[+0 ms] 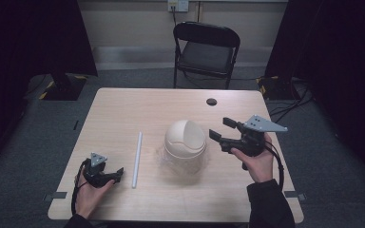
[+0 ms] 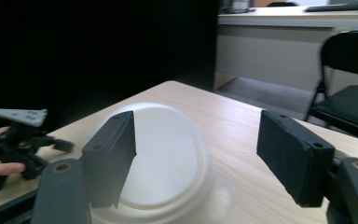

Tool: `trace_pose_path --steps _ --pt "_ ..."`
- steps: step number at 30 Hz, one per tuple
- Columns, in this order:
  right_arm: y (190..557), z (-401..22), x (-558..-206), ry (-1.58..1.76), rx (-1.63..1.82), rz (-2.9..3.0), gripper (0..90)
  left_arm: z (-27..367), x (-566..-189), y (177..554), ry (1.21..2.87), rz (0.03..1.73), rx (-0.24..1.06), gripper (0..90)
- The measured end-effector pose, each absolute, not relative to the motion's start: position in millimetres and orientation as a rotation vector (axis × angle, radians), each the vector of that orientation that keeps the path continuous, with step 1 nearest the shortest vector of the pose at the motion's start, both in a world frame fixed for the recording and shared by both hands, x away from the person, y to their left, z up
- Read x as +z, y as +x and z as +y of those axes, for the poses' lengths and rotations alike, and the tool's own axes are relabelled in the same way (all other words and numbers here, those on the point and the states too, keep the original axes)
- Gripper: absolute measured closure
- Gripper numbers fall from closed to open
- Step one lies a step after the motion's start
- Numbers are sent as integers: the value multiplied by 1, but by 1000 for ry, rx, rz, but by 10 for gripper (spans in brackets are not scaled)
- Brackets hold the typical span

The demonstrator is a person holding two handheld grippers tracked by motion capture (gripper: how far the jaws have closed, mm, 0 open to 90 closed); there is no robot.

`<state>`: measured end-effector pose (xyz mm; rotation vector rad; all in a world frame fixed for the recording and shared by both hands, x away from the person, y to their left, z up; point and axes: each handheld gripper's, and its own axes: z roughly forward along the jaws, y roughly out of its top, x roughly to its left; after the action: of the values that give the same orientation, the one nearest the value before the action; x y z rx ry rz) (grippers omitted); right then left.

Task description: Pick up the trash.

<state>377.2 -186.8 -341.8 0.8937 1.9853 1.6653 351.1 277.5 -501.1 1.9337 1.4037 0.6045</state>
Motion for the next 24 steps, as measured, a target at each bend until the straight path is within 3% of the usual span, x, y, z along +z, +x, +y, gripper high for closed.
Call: trace_pose_path --steps 10,24 --pt "376 -147 -359 837 1717 2120 274 278 -501 351 1933 1404 604 148" --pt "377 -125 -390 861 1667 2256 259 278 -501 351 1932 1405 605 151"
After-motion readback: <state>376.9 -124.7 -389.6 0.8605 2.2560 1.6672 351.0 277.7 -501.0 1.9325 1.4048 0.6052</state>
